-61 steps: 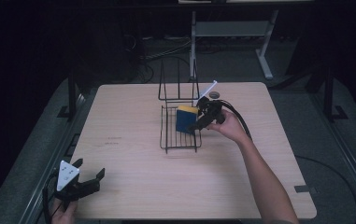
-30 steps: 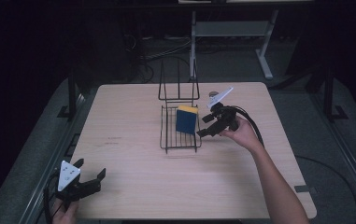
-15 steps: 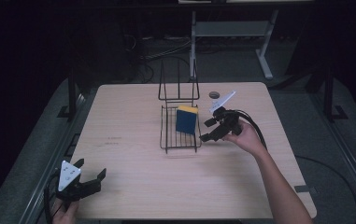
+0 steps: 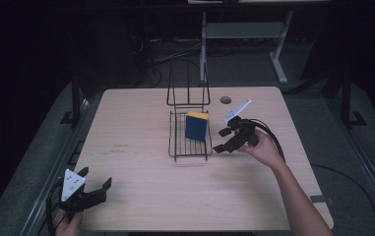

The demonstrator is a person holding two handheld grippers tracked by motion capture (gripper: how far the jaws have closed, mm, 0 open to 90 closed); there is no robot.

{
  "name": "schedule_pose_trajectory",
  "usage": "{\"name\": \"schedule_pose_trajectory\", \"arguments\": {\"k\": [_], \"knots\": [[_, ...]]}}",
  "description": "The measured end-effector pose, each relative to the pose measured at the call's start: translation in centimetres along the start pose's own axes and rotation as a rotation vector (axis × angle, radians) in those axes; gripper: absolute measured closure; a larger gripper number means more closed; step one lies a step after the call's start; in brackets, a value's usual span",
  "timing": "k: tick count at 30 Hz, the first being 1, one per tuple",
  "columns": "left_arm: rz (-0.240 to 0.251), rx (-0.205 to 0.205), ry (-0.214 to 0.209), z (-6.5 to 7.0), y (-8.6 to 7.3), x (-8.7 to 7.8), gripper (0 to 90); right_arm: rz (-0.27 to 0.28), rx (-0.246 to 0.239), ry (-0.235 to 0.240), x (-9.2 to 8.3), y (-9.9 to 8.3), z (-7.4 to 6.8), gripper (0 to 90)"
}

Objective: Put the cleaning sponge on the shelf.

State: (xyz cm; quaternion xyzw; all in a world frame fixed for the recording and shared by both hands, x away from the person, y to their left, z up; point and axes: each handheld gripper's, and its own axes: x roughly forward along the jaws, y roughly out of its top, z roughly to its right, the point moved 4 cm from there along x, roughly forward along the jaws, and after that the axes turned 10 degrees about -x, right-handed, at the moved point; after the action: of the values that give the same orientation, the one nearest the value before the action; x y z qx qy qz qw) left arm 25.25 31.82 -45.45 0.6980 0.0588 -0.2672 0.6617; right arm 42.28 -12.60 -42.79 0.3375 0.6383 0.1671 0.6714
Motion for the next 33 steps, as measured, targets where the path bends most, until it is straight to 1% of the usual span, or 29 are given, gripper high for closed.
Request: {"name": "schedule_pose_trajectory", "arguments": {"k": [3, 6, 8, 11, 14, 16, 17, 23, 33], "knots": [[-0.001, 0.001, 0.000, 0.0, 0.0, 0.0, 13.9, 0.001, 0.006, 0.001, -0.1, -0.6, -0.3, 21.5], [0.000, 0.003, 0.001, 0.0, 0.0, 0.0, 13.9, -0.010, 0.010, 0.009, -0.2, -1.0, -0.4, 21.5], [0.001, 0.002, 0.002, 0.0, 0.0, 0.0, 13.9, -0.009, 0.010, -0.009, -0.6, -1.4, -0.6, 21.5], [-0.001, 0.003, 0.002, 0.1, 0.0, 0.0, 13.9, 0.006, 0.024, -0.012, -1.0, -1.8, -0.6, 21.5], [-0.001, 0.002, 0.001, 0.1, 0.0, 0.0, 13.9, 0.008, 0.028, -0.021, -1.2, -2.2, -0.7, 21.5], [0.000, 0.000, 0.001, 0.1, 0.0, 0.0, 13.9, 0.008, 0.033, -0.019, -1.4, -2.5, -0.9, 21.5], [-0.001, -0.001, 0.003, 0.0, 0.0, 0.0, 13.9, 0.010, 0.025, -0.024, -1.4, -2.6, -0.9, 21.5], [0.000, 0.000, 0.002, 0.0, 0.0, 0.0, 13.9, 0.008, 0.039, -0.023, -1.6, -3.5, -1.3, 21.5], [0.000, 0.003, 0.002, 0.0, 0.0, -0.1, 13.9, 0.011, 0.039, -0.029, -2.1, -4.4, -2.2, 21.5]]}}
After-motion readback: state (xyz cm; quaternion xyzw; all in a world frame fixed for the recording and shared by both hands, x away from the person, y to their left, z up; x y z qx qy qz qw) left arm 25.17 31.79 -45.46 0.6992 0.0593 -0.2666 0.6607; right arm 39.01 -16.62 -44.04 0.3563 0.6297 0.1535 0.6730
